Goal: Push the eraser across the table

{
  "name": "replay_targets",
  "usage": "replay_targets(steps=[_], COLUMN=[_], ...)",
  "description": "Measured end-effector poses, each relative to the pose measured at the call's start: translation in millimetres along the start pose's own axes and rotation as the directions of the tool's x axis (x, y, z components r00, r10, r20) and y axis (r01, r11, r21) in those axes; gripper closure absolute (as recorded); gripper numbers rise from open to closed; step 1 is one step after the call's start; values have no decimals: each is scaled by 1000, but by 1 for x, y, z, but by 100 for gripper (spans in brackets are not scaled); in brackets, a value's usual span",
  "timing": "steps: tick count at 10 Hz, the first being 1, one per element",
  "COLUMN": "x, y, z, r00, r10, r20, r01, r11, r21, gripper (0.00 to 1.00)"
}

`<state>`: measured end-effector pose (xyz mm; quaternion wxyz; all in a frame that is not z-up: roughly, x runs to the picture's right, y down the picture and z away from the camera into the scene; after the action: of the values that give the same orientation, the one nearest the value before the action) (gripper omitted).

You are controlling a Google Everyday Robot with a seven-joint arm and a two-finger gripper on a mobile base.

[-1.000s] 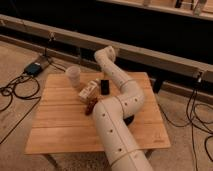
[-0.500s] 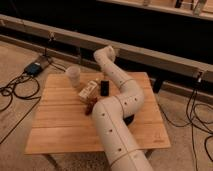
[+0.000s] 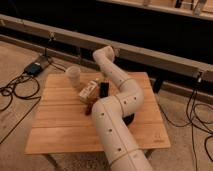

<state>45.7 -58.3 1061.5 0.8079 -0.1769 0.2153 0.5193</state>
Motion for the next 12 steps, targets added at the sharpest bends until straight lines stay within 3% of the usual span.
replay_targets(steps=[12], x=[20], y=[7], z=[-9], r00=[997], r10=[-39], r20=[-70], r01=[37], r11=[999], r21=[-26], gripper=[35])
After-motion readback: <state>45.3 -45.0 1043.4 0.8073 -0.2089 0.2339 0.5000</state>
